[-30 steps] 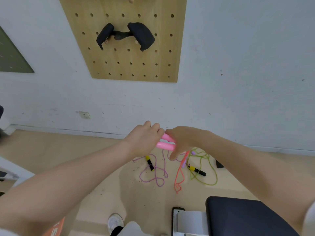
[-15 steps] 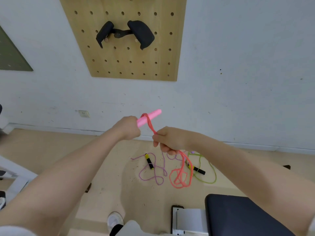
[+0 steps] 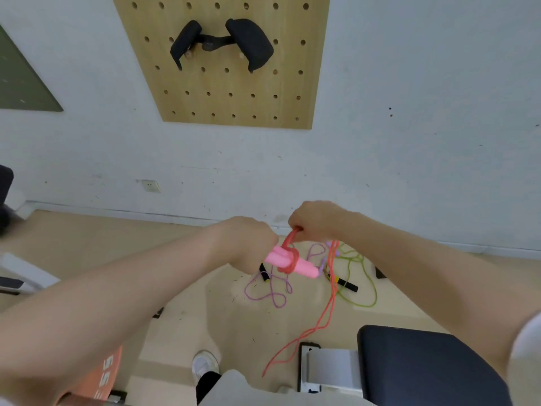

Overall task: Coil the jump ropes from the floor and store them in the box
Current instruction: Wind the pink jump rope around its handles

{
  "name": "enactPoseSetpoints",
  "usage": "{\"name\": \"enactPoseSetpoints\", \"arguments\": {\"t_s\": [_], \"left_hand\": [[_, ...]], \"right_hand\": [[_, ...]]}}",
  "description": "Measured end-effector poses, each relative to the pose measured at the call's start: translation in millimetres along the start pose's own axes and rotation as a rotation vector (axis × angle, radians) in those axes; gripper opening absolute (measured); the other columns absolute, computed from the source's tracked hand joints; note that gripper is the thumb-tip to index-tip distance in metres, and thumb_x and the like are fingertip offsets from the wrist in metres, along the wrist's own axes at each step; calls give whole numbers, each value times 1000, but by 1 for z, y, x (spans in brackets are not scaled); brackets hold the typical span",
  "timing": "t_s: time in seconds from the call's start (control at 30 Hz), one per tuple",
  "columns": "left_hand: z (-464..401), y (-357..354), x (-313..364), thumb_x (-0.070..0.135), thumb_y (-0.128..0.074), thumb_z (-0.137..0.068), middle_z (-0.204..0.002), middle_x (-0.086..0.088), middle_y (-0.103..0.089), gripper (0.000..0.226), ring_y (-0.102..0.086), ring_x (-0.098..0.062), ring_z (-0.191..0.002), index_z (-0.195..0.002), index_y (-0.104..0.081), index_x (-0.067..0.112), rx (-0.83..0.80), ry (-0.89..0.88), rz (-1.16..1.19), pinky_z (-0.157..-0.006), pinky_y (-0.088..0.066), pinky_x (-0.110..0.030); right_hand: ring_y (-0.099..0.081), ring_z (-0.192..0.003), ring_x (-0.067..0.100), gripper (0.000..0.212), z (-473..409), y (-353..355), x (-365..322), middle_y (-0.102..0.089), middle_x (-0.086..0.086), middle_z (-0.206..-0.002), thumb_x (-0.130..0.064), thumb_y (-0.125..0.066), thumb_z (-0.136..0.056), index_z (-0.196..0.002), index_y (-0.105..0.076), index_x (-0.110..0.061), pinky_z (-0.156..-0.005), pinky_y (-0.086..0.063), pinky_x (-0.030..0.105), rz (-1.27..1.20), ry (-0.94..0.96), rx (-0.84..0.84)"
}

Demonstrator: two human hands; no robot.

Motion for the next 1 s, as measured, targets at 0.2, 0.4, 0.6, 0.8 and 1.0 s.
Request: {"name": "enactPoseSetpoints", "arguments": {"t_s": [0.2,0.4,0.6,0.8,1.0], "left_hand": [[-29,-23,-17,23,-46,-91,-120,-7,-58,37,-59,-26,-109,-125,-52,11,-41,253,-64,-84,-46,-30],[-47,-21,-60,6,-43,-82,-76,-9,-51,9,-50,-22,-63,-86,-51,6,22,419,526,-55,-44,-27],[-41,3,-57,-4,-59,-71,-79,-3,-58,25,-56,-13,-66,-94,-58,7,34,125,1351,-52,-51,-22],[-9,27,-18,-4,-55,-74,-65,7,-51,23,-45,-12,-56,-72,-52,18,-124,-181,737,-48,-38,-18],[-12,16,9,11,-50,-84,-74,0,-49,14,-41,-14,-56,-95,-58,11,-109,15,1,-49,-33,-23]], "right_hand": [[-58,-97,32,33,0,29,-3,-59,11,-100,-39,-47,-91,-94,-61,-9,-68,-37,29,-1,-199,211],[-37,-57,16,42,8,-3,-30,-40,3,-65,-30,-30,-100,-68,-43,-6,-58,-32,29,-404,-35,-74],[-36,-58,10,26,16,-38,-18,-39,-5,-68,-31,-29,-101,-93,-44,-11,-53,-30,19,-649,-95,-173],[-30,-58,0,36,20,-45,12,-47,1,-75,-13,-32,-102,-68,-36,-23,-47,-33,8,-539,-176,-292],[-49,-80,19,33,3,-15,23,-50,-2,-77,-47,-44,-93,-84,-52,-17,-67,-37,29,-118,-137,-121]]}}
Point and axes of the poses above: each hand's wrist, its own z-axis away from the middle knuckle, its own y-axis out of the back of the hand, x = y × z, the point moved 4 cm from there along -z, towards the middle knuckle
